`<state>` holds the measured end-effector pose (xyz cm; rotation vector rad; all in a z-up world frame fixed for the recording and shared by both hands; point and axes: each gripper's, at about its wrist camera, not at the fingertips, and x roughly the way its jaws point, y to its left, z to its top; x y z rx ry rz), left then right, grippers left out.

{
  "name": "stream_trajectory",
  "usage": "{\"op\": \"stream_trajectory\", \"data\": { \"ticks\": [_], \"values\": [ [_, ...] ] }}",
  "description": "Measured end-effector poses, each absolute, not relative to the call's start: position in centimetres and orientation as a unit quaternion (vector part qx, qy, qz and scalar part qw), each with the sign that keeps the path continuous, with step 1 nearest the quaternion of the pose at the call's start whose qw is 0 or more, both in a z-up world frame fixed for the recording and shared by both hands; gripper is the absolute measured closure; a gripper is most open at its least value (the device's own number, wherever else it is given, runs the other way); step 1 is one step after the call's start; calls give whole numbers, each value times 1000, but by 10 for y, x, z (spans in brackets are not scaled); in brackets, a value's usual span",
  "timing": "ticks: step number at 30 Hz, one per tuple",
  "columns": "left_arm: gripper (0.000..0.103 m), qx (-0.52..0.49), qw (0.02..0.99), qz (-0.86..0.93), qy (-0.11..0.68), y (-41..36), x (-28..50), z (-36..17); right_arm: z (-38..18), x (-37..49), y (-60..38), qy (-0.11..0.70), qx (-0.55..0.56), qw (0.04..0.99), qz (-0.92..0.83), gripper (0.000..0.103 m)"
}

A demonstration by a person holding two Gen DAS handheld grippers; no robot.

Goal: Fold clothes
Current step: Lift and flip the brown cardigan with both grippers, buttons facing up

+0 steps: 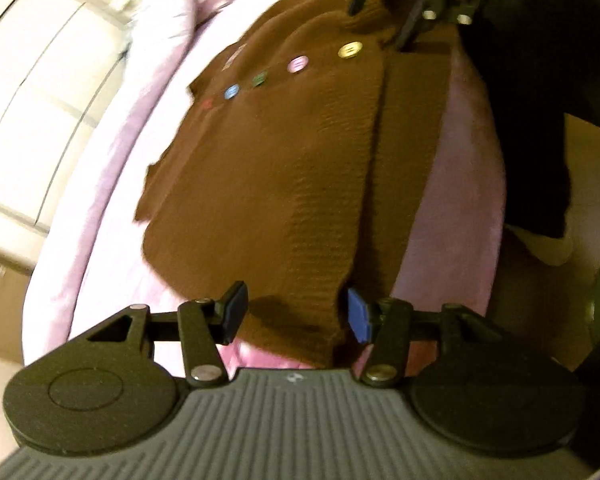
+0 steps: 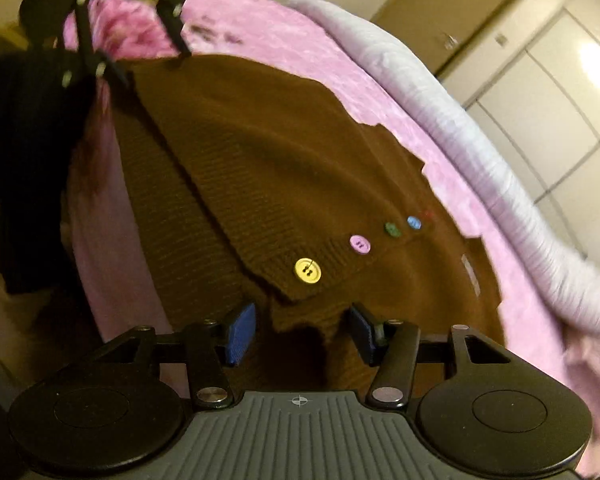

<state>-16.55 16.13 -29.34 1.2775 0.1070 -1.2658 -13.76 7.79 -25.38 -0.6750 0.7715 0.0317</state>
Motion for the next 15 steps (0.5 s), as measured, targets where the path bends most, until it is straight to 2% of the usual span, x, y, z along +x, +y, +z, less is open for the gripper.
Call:
{"op": "stream_trajectory", "data": {
  "ticks": [1,2,5,10,11,12,13,14,15],
  "values": [
    [78,547,632,-546,53,161,-164,-291,-256,-139,81,367,-341,865,14,49],
    [89,538,642,-543,59,162,-162,-289,-258,-140,84,365,-360,859,14,49],
    [90,527,655,-540,50,167,-162,-284,-261,-144,92,355,-399,845,14,49],
    [87,567,627,-535,-1,166,-182,-297,-275,-142,98,355,-448,821,6,49],
    [95,571,625,-532,1,166,-182,-300,-278,-140,97,354,-450,820,2,49],
    [100,565,631,-531,12,168,-179,-301,-277,-138,94,356,-440,824,0,54],
    [101,549,644,-532,27,170,-174,-296,-277,-136,91,359,-429,829,-2,79],
    [101,532,657,-533,35,175,-169,-289,-273,-134,87,371,-407,835,1,95],
    [101,521,669,-529,38,181,-166,-281,-268,-137,88,364,-403,840,2,102]
  ]
}}
